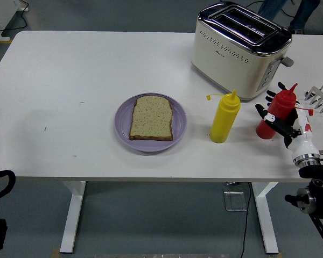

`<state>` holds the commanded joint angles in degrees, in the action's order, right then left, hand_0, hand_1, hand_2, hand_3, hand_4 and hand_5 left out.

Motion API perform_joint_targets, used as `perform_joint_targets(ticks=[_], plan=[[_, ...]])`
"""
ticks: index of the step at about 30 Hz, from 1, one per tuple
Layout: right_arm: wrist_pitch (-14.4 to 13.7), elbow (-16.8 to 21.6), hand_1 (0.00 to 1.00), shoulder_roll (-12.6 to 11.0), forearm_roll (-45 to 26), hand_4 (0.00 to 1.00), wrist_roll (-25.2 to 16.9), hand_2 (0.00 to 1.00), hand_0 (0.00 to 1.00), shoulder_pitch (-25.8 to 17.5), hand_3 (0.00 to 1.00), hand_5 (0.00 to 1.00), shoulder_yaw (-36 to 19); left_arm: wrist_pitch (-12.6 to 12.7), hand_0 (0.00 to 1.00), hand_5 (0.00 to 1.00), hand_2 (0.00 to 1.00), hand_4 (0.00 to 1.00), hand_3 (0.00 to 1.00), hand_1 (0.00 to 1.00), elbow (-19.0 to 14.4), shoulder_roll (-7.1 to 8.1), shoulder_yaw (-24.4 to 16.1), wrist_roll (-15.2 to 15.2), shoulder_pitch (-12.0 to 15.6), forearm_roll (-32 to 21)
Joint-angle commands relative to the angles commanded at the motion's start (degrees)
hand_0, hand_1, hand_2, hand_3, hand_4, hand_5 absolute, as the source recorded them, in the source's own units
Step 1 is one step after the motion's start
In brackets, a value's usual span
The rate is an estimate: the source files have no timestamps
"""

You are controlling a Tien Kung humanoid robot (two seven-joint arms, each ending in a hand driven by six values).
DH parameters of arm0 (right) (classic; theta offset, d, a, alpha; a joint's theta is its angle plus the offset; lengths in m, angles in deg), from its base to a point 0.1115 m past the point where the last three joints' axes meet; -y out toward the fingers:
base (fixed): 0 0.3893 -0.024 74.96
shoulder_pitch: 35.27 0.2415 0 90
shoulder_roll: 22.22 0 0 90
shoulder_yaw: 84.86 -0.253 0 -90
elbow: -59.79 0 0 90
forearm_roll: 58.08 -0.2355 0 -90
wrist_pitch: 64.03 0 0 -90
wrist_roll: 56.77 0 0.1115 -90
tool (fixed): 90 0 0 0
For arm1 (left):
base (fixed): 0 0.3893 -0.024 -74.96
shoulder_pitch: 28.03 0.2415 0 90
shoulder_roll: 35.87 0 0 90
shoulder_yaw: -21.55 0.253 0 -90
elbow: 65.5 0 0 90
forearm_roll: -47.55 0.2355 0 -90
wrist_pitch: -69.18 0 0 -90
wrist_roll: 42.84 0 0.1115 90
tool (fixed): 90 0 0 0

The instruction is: Pick up the cup,pour liquid into bread,place the cup on the desk

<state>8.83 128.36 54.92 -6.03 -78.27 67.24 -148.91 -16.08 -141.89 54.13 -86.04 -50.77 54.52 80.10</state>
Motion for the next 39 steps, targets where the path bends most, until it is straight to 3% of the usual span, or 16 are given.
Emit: perform_joint_targets(ticks=[2,3,8,9,15,16,21,22,27,28,39], plan=[[-0.72,-0.36,0.700,0.24,-0.59,0.874,-0.32,0.656,0.763,0.43,0.843,0.191,0.32,0.01,0.792,0.998,0.742,0.576,0.696,0.735,0.01,0.00,-0.01,0.00,0.02,0.00],[-0.96,-0.46,0.560,0.31,-0.78,0.866,-0.42,0.528,0.610,0.56,0.699,0.180,0.42,0.01,0.792,0.998,0.740,0.576,0.694,0.735,0.01,0.00,-0.01,-0.01,0.02,0.01],[-4.36,-1.51,0.560,0.95,-3.09,0.866,-1.28,0.528,0.610,1.68,0.699,0.180,1.22,0.05,0.792,0.998,0.740,0.576,0.694,0.735,0.02,0.00,-0.12,-0.03,0.07,0.00],[-4.55,-1.73,0.379,1.03,-3.46,0.843,-1.27,0.395,0.380,1.87,0.488,0.150,1.43,0.05,0.791,0.998,0.738,0.575,0.689,0.733,0.02,0.00,-0.13,-0.03,0.07,0.00],[-5.78,-2.50,0.379,1.45,-5.93,0.843,-2.05,0.395,0.380,2.39,0.488,0.150,2.51,0.07,0.791,0.998,0.738,0.575,0.689,0.733,0.04,0.00,-0.14,-0.05,0.02,-0.01],[-5.96,-2.56,0.310,1.52,-6.61,0.833,-2.31,0.362,0.306,2.43,0.400,0.143,2.66,0.06,0.788,0.998,0.738,0.574,0.690,0.732,0.04,0.00,-0.14,-0.05,0.01,0.00],[-6.74,-2.67,0.310,1.63,-9.00,0.833,-3.23,0.362,0.306,2.57,0.400,0.143,3.20,0.06,0.788,0.998,0.738,0.574,0.690,0.732,0.06,0.00,-0.14,-0.05,0.02,0.01],[-6.97,-2.66,0.222,1.66,-9.47,0.797,-3.49,0.316,0.177,2.62,0.330,0.125,3.28,0.06,0.786,0.998,0.736,0.574,0.687,0.730,0.06,0.00,-0.15,-0.05,0.03,0.02],[-7.21,-2.62,0.222,1.88,-13.82,0.797,-4.55,0.316,0.177,2.96,0.330,0.125,3.74,0.06,0.786,0.998,0.736,0.574,0.687,0.730,0.07,0.00,-0.16,-0.05,0.06,0.02],[-7.19,-2.54,0.205,1.92,-14.39,0.764,-4.72,0.302,0.135,3.00,0.330,0.123,3.81,0.06,0.785,0.998,0.734,0.573,0.686,0.731,0.06,0.00,-0.15,-0.06,0.07,0.03],[-8.53,0.13,0.165,1.12,-16.21,0.723,-5.61,0.284,0.093,2.74,0.337,0.110,1.63,0.05,0.784,0.998,0.733,0.570,0.684,0.729,0.02,0.00,-0.12,-0.08,0.16,0.01]])
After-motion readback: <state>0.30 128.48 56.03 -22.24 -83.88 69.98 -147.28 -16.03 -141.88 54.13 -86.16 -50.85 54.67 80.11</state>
